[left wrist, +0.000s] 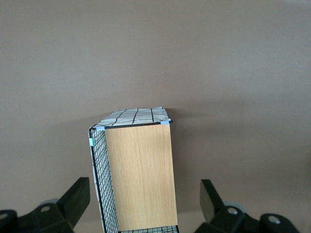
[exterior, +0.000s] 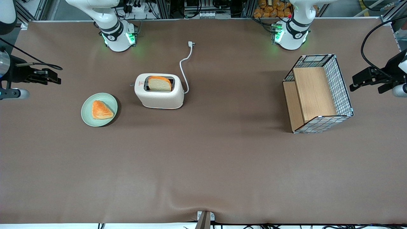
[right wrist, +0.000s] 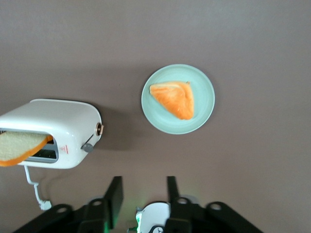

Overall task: Press toaster button with right arm
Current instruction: 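Move the right gripper over the plate toward the toaster's lever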

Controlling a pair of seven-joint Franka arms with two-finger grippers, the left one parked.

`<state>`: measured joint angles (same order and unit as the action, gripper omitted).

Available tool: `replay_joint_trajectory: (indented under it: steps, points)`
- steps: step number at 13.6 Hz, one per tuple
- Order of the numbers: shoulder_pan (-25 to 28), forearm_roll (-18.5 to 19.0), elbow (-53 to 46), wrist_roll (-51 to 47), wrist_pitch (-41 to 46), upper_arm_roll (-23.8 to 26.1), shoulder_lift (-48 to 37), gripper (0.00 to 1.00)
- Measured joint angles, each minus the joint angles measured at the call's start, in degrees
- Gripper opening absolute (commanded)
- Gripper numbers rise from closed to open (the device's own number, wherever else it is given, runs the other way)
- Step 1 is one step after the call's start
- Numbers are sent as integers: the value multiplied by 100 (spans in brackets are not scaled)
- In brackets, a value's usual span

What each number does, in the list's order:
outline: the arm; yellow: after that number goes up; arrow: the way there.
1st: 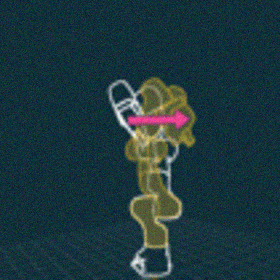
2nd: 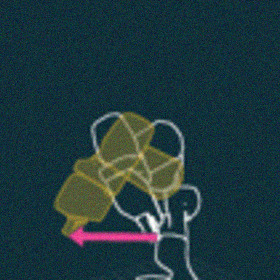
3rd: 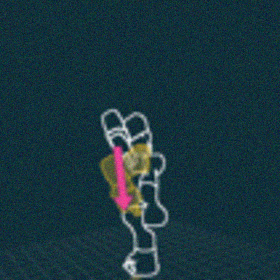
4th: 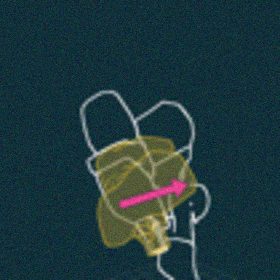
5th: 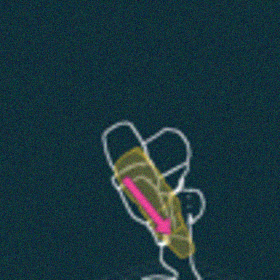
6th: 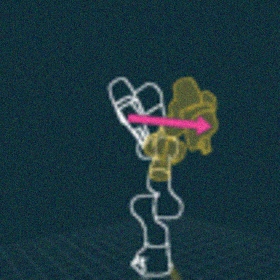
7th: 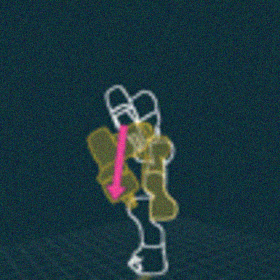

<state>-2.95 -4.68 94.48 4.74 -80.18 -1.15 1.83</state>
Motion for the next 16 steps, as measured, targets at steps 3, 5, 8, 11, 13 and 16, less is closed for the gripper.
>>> replay_joint_trajectory:
  steps: [3, 5, 8, 11, 13, 16]
  points:
    - [-121, -424, 460, 26, -41, -11, 1, 0]
    - [-209, -691, 760, 27, -114, -13, -19, 0]
    - [-373, -1151, 1623, 52, -591, -17, -245, 0]
    - [-370, -1624, 2642, 54, -1138, 13, -676, 0]
    - [-324, -1867, 3214, 70, -1558, 59, -921, 0]
    - [-65, -2157, 3996, 73, -2341, 114, -1104, 0]
